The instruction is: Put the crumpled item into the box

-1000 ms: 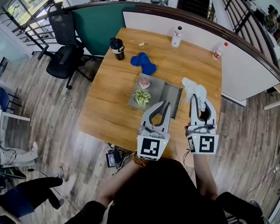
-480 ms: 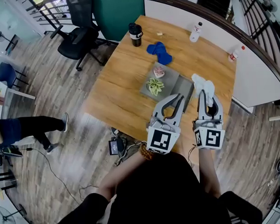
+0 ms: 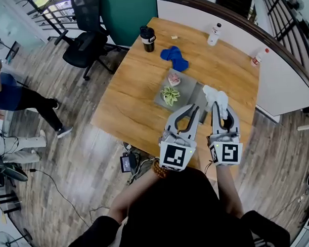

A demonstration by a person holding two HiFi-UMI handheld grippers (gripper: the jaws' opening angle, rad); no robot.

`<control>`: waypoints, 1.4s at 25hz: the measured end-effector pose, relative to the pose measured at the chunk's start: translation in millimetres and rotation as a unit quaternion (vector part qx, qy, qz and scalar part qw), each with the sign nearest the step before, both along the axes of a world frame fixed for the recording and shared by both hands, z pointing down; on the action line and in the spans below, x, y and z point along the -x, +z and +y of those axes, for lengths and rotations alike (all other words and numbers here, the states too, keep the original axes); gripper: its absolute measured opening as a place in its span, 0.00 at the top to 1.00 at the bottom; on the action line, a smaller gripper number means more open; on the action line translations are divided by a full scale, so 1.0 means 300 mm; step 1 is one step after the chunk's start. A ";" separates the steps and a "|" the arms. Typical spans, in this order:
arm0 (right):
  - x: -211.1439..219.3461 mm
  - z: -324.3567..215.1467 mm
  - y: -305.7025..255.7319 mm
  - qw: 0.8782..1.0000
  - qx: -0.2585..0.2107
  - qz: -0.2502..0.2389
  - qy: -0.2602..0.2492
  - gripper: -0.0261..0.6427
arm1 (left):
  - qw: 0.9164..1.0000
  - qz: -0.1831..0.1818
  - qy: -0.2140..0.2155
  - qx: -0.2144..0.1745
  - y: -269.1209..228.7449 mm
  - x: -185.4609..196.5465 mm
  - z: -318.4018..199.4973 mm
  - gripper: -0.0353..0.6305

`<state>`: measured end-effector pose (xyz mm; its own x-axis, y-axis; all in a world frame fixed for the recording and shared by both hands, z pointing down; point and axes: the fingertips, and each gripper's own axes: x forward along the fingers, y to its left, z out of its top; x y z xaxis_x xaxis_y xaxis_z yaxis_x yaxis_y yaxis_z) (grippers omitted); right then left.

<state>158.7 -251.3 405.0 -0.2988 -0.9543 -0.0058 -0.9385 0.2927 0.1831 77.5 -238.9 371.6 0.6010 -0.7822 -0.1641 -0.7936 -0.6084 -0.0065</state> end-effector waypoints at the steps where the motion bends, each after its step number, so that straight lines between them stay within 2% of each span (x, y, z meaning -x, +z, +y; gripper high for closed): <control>1: 0.004 0.005 0.009 1.000 0.004 -0.001 -0.001 0.85 | 1.000 0.000 0.000 0.001 0.002 -0.001 0.000 0.87; 15: -0.015 0.033 0.106 0.999 0.044 -0.007 0.004 0.85 | 1.000 -0.012 0.018 0.006 0.021 -0.053 0.012 0.87; 20: -0.022 0.032 0.094 0.999 0.032 -0.024 0.011 0.85 | 1.000 -0.016 0.025 0.004 0.020 -0.074 0.025 0.87; 27: -0.046 0.057 0.183 0.997 0.076 -0.011 0.012 0.85 | 0.999 -0.022 0.031 0.007 0.030 -0.093 0.040 0.87; 35: -0.048 0.078 0.218 0.997 0.082 -0.009 0.002 0.85 | 0.999 -0.016 0.026 0.009 0.038 -0.107 0.070 0.87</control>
